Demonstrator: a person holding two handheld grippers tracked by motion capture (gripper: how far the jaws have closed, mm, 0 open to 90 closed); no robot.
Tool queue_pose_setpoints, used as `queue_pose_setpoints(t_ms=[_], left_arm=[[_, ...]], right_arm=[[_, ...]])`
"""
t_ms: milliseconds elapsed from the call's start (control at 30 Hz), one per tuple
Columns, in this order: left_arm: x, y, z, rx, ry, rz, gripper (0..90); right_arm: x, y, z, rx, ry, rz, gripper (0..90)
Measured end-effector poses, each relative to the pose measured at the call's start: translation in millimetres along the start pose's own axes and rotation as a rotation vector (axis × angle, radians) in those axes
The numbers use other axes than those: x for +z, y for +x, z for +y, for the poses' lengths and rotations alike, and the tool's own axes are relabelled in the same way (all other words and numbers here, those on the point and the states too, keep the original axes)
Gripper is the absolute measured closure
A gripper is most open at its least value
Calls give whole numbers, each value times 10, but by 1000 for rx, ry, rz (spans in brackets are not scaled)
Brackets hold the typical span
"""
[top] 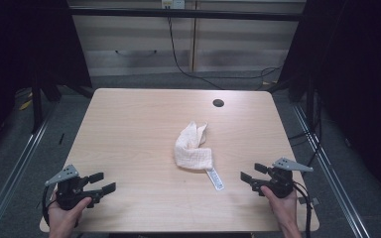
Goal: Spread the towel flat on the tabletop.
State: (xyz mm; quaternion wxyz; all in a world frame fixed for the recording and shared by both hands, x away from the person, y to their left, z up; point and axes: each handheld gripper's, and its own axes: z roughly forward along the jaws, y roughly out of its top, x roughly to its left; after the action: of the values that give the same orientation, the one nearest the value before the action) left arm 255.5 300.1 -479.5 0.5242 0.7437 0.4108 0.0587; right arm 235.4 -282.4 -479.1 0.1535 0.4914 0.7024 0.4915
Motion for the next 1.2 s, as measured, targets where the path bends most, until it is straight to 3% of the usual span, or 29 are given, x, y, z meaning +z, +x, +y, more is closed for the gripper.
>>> queue_pose_setpoints(t_ms=[200,400,700,767,1000,1167,1200], left_arm=[[31,40,5,-12,16,7,234],[83,18,1,19,49,9,251],[65,-2,-10,26,52,-2,271],[77,6,-6,24,51,13,274],[91,27,10,11,44,13,281],[95,43,15,9,45,13,281],[105,44,17,8,45,12,281]], right_arm=[[32,-5,-12,-11,23,12,251],[53,10,-15,-18,37,29,263],[79,68,0,-33,66,64,317],[119,89,35,-37,80,77,352],[265,169,166,-81,123,105,312],[439,156,325,-96,148,120,308],[564,178,403,-107,172,136,309]])
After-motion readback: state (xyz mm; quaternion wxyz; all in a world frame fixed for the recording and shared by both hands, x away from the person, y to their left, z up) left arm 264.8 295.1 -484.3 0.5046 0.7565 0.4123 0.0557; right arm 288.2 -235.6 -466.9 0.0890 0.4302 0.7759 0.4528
